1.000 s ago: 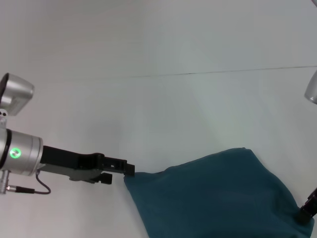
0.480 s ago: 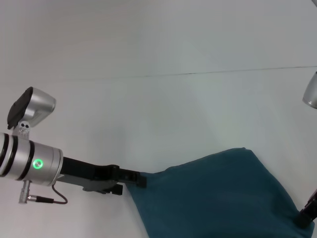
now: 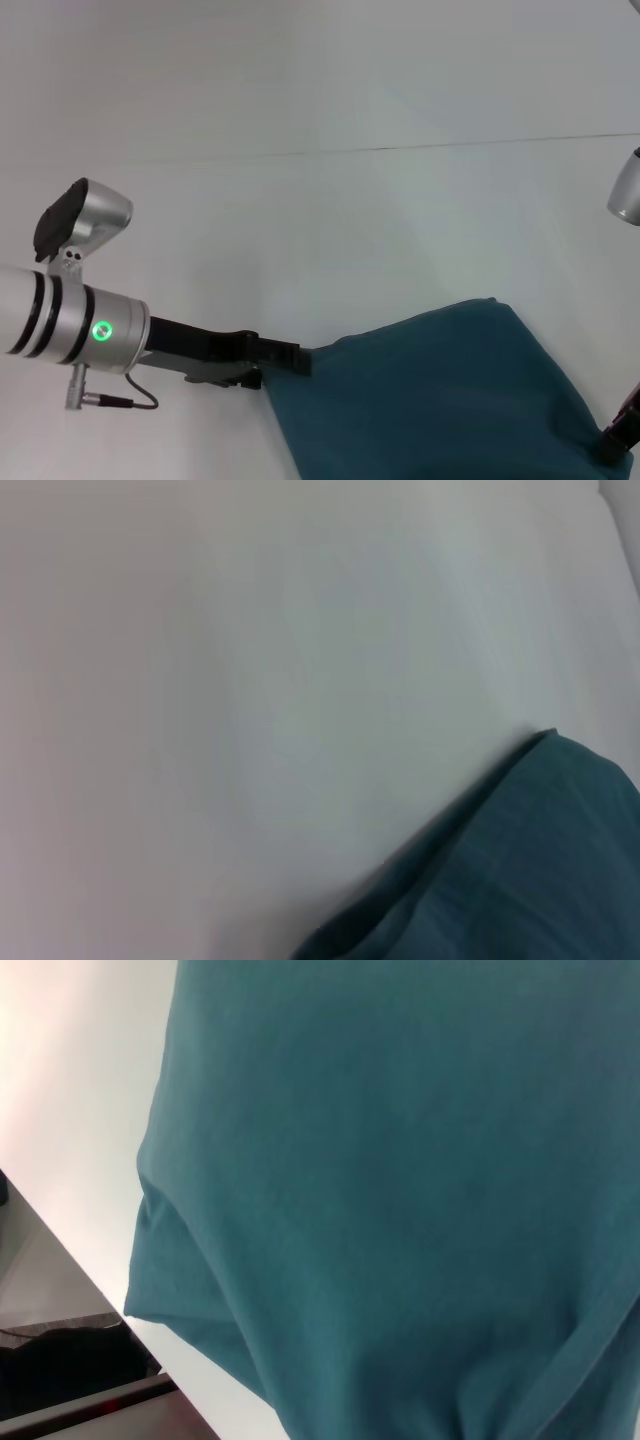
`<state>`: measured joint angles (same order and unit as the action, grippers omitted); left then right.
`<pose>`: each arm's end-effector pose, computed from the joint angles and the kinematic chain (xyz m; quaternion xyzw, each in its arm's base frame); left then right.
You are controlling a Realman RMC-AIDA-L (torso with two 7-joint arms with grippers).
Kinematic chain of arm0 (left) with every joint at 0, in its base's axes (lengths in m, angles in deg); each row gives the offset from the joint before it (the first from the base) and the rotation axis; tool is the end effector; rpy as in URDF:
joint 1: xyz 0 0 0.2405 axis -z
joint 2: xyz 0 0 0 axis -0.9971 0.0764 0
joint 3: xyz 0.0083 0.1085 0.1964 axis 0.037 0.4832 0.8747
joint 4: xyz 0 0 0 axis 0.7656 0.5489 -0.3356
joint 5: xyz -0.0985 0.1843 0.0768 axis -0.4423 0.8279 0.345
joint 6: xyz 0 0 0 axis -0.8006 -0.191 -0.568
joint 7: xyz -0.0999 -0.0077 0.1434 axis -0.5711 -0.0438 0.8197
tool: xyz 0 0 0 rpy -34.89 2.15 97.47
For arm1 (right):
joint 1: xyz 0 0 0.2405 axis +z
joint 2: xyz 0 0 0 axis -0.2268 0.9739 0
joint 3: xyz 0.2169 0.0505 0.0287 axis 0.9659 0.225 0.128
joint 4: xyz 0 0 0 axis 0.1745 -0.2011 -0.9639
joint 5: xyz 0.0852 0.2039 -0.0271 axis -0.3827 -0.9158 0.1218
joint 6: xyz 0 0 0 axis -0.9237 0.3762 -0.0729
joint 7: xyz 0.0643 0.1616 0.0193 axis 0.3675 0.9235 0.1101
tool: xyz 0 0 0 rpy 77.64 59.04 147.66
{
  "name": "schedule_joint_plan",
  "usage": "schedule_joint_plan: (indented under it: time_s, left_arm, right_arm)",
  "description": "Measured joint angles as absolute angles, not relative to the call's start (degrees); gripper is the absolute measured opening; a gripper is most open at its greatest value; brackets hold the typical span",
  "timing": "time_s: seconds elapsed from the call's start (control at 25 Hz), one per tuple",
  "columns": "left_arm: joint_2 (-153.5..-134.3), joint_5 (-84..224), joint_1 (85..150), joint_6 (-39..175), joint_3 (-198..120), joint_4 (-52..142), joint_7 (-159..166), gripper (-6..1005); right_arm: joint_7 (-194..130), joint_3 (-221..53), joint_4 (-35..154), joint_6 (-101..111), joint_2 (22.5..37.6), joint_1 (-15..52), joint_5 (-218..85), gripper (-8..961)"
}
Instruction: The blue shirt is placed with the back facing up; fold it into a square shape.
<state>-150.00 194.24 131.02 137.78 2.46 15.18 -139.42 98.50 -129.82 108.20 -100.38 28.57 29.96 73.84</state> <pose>-0.2095 0.3613 -0.0775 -0.7856 -0.6156 -0.0551 0.0287 0.2384 0.3149 0.0499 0.8564 -0.4663 0.2201 0.0270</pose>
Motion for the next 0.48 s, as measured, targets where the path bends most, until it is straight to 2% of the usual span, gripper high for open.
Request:
schedule_joint_plan:
  time_s: [0.48]
  left_arm:
    - [-150.01,194.1,132.2,136.0,4.0,16.7,-139.1,880]
  right_arm:
    - [98.5,-129.8,108.5,-100.3,28.62,29.8,73.8,26]
